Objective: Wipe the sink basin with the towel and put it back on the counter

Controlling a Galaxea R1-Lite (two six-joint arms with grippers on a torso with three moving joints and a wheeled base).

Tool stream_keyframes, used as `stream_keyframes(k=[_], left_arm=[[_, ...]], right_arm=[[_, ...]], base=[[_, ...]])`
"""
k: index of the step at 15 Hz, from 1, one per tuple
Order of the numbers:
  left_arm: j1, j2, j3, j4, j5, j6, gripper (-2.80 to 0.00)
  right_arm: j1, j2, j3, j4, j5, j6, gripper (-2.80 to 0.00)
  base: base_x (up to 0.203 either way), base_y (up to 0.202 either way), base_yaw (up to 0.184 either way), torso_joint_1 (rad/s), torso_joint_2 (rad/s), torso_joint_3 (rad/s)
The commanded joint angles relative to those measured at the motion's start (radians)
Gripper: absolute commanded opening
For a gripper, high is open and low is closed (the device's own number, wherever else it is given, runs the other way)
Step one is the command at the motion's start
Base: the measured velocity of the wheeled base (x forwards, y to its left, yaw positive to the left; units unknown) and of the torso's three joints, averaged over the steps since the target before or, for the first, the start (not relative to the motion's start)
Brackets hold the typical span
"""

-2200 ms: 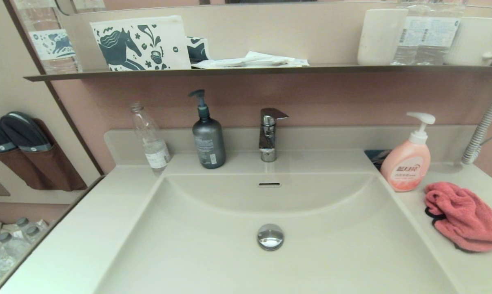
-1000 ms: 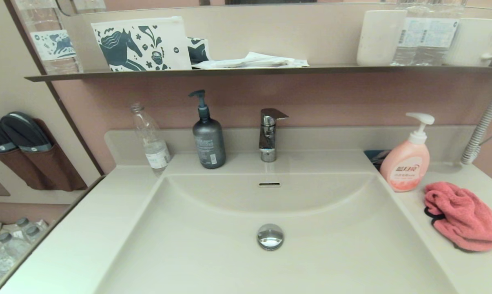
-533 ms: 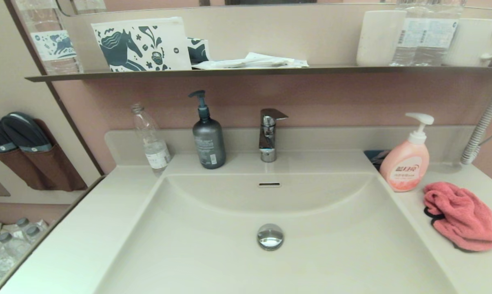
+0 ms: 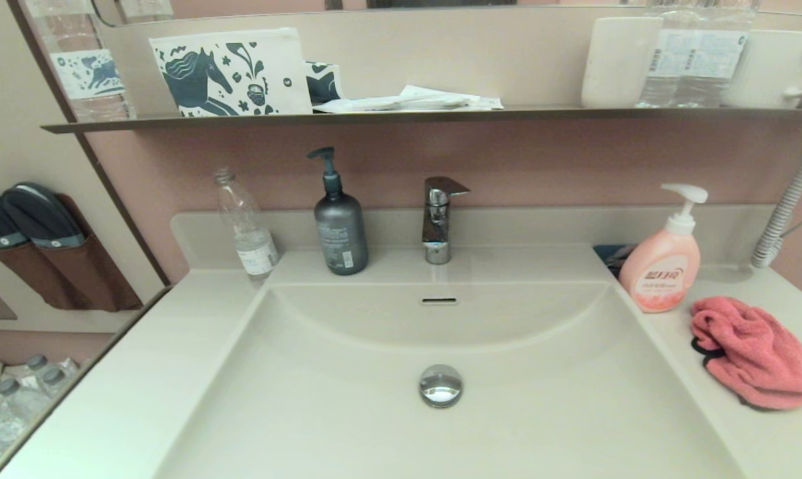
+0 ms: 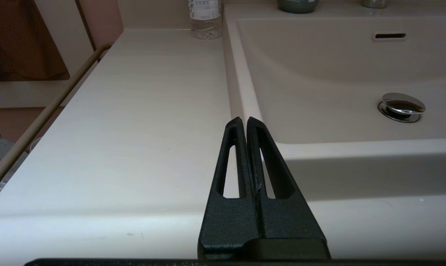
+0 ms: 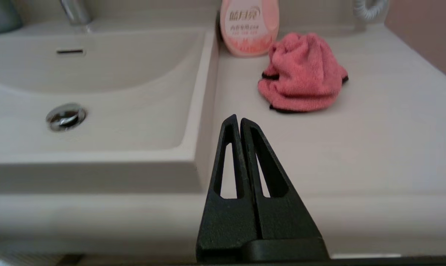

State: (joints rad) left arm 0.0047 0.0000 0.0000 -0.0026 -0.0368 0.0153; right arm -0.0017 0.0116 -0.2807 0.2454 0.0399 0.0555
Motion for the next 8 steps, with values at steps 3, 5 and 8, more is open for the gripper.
stream_keyframes(k=[3, 5, 8], left_arm=[[0.001, 0.002, 0.000, 0.000, 0.000, 0.000, -2.80], [0.000, 0.002, 0.000, 0.000, 0.000, 0.000, -2.80], [0.000, 0.002, 0.000, 0.000, 0.000, 0.000, -2.80]], right_arm=[[0.000, -0.012, 0.195, -0.220, -0.016, -0.013, -2.80], [0.000, -0.012, 0.241, -0.237, -0.023, -0.044, -2.80], [-0.001, -0.012, 0.275, -0.252, -0.045, -0.068, -2.80]], base=[[0.000, 0.000, 0.000, 0.000, 0.00, 0.000], [0.000, 0.000, 0.000, 0.000, 0.00, 0.000], [0.000, 0.000, 0.000, 0.000, 0.00, 0.000]])
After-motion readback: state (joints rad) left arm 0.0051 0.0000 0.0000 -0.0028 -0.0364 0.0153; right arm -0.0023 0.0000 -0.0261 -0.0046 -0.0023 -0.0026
